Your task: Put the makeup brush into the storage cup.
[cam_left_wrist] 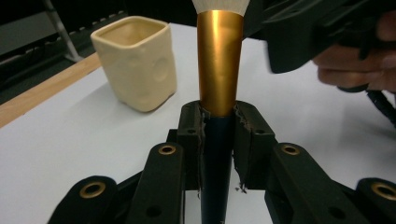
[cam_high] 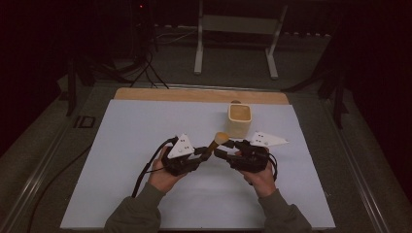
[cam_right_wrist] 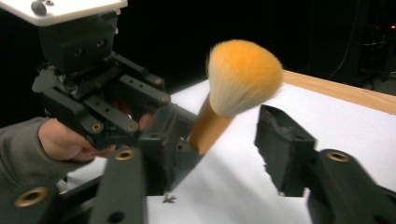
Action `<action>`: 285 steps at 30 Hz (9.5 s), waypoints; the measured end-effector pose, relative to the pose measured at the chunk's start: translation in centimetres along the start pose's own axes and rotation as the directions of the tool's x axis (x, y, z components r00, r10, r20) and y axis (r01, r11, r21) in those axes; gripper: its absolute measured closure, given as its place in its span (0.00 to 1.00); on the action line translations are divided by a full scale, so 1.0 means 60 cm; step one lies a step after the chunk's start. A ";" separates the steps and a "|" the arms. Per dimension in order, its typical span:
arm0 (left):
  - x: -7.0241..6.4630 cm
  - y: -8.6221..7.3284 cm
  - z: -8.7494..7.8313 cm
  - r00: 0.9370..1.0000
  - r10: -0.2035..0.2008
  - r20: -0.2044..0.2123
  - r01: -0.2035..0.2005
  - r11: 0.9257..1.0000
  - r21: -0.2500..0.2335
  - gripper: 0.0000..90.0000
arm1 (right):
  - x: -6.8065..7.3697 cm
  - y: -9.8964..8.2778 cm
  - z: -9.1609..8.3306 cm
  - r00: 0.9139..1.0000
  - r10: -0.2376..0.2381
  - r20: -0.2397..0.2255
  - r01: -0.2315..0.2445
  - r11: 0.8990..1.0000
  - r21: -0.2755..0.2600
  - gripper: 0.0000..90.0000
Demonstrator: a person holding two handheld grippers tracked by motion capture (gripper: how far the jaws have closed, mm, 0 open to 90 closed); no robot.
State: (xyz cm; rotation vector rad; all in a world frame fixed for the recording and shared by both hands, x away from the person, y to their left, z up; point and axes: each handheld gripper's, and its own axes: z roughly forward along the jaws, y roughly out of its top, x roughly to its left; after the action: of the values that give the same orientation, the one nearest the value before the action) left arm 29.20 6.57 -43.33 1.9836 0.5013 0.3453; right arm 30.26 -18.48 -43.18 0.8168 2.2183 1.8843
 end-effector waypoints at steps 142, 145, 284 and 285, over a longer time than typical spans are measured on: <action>0.085 -0.169 -0.212 0.884 -0.263 -0.387 0.238 0.965 -0.111 0.13 | -0.087 0.070 -0.039 0.976 -0.035 0.217 0.043 0.999 -0.029 0.82; 0.085 -0.169 -0.213 0.884 -0.263 -0.387 0.238 0.965 -0.112 0.12 | -0.089 0.075 -0.038 0.975 -0.038 0.220 0.045 0.999 -0.028 0.82; 0.092 -0.175 -0.228 0.876 -0.267 -0.403 0.242 0.964 -0.112 0.09 | -0.178 0.089 -0.028 0.885 -0.070 0.460 0.018 0.993 0.117 0.11; 0.092 -0.176 -0.228 0.875 -0.269 -0.403 0.244 0.963 -0.114 0.09 | -0.178 0.088 -0.029 0.887 -0.070 0.456 0.018 0.993 0.117 0.11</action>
State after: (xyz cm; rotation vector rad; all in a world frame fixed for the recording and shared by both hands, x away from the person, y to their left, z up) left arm 25.82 24.09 -46.59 1.7559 1.0052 0.6125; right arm 40.26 -24.57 -40.45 1.0873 2.0266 1.3701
